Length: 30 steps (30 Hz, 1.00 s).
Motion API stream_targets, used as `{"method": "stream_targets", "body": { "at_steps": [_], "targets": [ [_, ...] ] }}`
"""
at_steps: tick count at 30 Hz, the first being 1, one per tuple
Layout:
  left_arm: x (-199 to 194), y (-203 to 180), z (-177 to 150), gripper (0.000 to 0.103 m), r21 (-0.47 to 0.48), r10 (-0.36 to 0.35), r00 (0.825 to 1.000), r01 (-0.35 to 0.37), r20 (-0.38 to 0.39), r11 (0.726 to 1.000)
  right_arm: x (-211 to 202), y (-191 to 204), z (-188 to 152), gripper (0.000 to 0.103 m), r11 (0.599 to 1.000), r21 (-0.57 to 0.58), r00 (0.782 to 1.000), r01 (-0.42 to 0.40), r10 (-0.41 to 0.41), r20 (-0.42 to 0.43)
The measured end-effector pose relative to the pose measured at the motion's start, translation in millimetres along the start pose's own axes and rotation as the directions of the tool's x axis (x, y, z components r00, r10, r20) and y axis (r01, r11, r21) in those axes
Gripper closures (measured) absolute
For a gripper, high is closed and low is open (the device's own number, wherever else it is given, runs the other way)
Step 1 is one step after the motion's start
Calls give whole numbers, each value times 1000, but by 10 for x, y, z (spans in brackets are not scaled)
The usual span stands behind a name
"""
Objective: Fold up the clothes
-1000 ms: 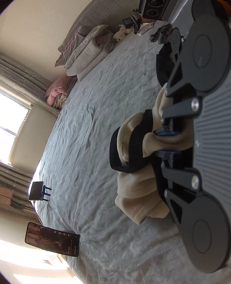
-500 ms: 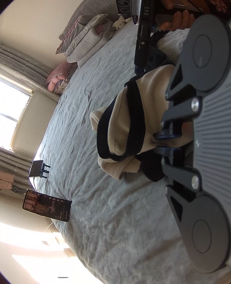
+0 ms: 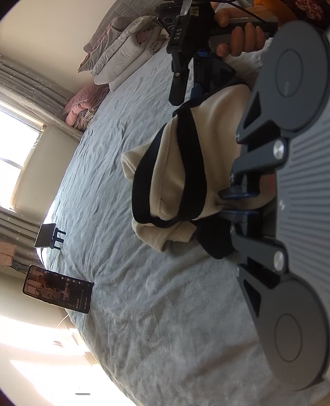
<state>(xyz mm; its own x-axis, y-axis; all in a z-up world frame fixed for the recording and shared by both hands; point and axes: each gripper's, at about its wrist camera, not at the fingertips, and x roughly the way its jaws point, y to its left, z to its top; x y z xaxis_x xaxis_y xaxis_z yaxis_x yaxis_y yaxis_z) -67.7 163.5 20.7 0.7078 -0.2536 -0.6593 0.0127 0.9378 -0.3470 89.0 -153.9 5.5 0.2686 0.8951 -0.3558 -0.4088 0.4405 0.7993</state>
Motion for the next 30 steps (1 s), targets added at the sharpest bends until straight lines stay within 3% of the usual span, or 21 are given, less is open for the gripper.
{"method": "stream_targets", "body": {
  "at_steps": [7,9,10,12,18,22,26,30],
  "targets": [
    [7,-13,-2,93,-1,5,1000,-5,0,1000,189,52,-82,43,999,-25,995,-36,33,-89],
    [-4,-9,4,91,-7,-9,1000,9,9,1000,190,159,-115,77,996,-84,996,-21,13,-92],
    [-9,-11,7,89,-8,-15,1000,15,13,1000,172,213,-124,78,994,-110,997,0,-9,-82],
    [-27,-24,15,85,-5,-28,999,28,24,1000,94,311,-144,88,985,-162,997,63,-70,-42],
    [-55,-95,86,57,15,-69,996,68,52,998,-367,386,-107,93,966,-183,977,185,-161,137],
    [-51,-149,174,48,20,-110,991,109,71,994,-623,384,-27,94,944,-166,936,286,-238,260],
    [-19,-224,279,47,50,-100,991,96,89,994,-817,315,58,94,900,-118,862,421,-355,363],
    [142,-350,423,47,84,-94,992,87,80,993,-934,199,108,94,842,-56,781,537,-471,410]
  ]
}}
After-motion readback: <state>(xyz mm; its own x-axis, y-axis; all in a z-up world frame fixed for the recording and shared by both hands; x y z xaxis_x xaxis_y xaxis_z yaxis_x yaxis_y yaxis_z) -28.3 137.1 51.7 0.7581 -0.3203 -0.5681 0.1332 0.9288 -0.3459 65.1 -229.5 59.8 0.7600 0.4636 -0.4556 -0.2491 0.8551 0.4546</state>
